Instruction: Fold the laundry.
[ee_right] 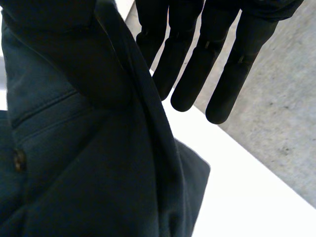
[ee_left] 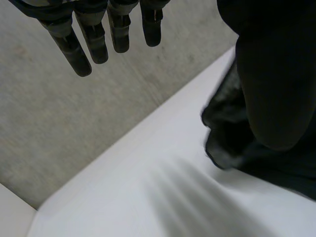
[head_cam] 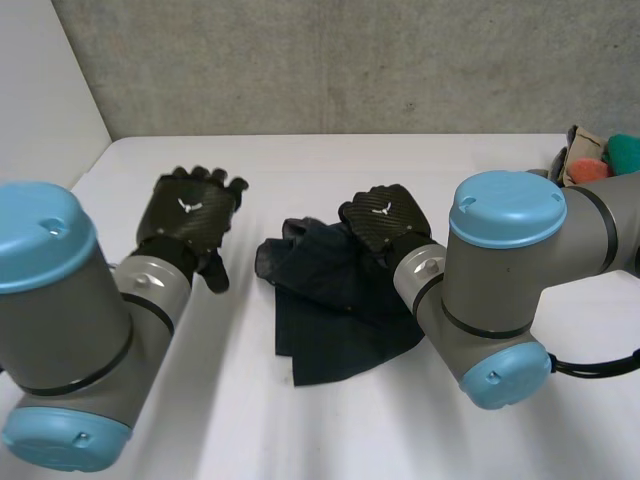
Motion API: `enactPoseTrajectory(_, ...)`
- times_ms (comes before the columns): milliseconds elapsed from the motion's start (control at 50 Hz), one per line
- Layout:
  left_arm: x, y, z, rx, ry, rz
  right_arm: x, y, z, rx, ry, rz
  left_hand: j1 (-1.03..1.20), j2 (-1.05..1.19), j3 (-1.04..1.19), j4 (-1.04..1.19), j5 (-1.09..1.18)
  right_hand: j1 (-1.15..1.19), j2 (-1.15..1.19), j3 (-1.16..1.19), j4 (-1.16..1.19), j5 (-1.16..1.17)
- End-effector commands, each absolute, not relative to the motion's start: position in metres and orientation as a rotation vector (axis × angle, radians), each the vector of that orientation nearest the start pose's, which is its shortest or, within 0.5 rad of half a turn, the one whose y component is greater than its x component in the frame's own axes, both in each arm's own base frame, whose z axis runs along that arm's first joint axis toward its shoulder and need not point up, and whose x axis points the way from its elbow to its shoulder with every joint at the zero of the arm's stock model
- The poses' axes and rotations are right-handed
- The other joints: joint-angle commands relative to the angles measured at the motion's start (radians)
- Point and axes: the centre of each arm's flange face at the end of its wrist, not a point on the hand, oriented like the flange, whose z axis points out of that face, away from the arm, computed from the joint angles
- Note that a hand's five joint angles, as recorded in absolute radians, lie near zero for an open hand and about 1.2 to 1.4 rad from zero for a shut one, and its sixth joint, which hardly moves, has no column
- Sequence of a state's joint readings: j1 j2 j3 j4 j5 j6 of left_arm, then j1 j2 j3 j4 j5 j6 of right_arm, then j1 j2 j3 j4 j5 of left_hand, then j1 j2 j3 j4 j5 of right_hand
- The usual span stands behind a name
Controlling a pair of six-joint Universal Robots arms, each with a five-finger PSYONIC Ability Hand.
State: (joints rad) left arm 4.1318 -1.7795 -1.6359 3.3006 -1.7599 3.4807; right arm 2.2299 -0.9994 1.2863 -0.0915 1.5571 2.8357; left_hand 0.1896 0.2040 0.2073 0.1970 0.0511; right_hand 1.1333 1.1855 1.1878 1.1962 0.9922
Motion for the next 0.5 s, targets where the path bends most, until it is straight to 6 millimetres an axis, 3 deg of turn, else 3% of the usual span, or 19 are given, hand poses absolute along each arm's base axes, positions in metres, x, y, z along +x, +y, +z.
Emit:
enactPoseTrajectory(20,-0.273,-0.222,0.269,0.82,2.127,-2.221,0.353,-0.222,0.191,-1.103,2.006,-1.76,-0.015,-0.029,-0.033,-0.022,-0.051,0.263,0.211,0.208,0.2,0.23)
enactPoseTrajectory(140,-0.269,-0.234,0.283,0.777,2.125,-2.258,0.361,-0.183,0.178,-1.275,1.914,-1.707,-0.015,-0.029,-0.033,-0.022,-0.051,0.263,0.211,0.208,0.2,0.23)
enactPoseTrajectory(220,-0.271,-0.241,0.287,0.769,2.138,-2.256,0.365,-0.154,0.163,-1.533,1.82,-1.659,-0.015,-0.029,-0.033,-0.022,-0.051,0.263,0.211,0.208,0.2,0.23)
enactPoseTrajectory(260,-0.274,-0.245,0.289,0.764,2.141,-2.254,0.362,-0.146,0.158,-1.678,1.797,-1.63,-0.015,-0.029,-0.033,-0.022,-0.051,-0.09,-0.142,-0.145,-0.153,-0.124)
enactPoseTrajectory(320,-0.278,-0.252,0.294,0.743,2.14,-2.267,0.359,-0.159,0.17,-1.735,1.795,-1.672,-0.015,-0.029,-0.033,-0.022,-0.051,-0.816,-0.868,-0.871,-0.879,-0.849)
enactPoseTrajectory(360,-0.28,-0.256,0.297,0.723,2.143,-2.273,0.356,-0.174,0.185,-1.653,1.816,-1.74,-0.015,-0.029,-0.033,-0.022,-0.051,-0.829,-0.882,-0.884,-0.892,-0.863)
enactPoseTrajectory(440,-0.285,-0.266,0.312,0.624,2.149,-2.319,0.338,-0.215,0.243,-1.234,1.912,-1.876,-0.015,-0.029,-0.033,-0.022,-0.051,-0.835,-0.888,-0.89,-0.898,-0.869)
enactPoseTrajectory(500,-0.293,-0.269,0.32,0.574,2.172,-2.344,0.328,-0.225,0.261,-1.091,1.949,-1.868,-0.015,-0.029,-0.033,-0.022,-0.051,-0.847,-0.899,-0.902,-0.91,-0.881)
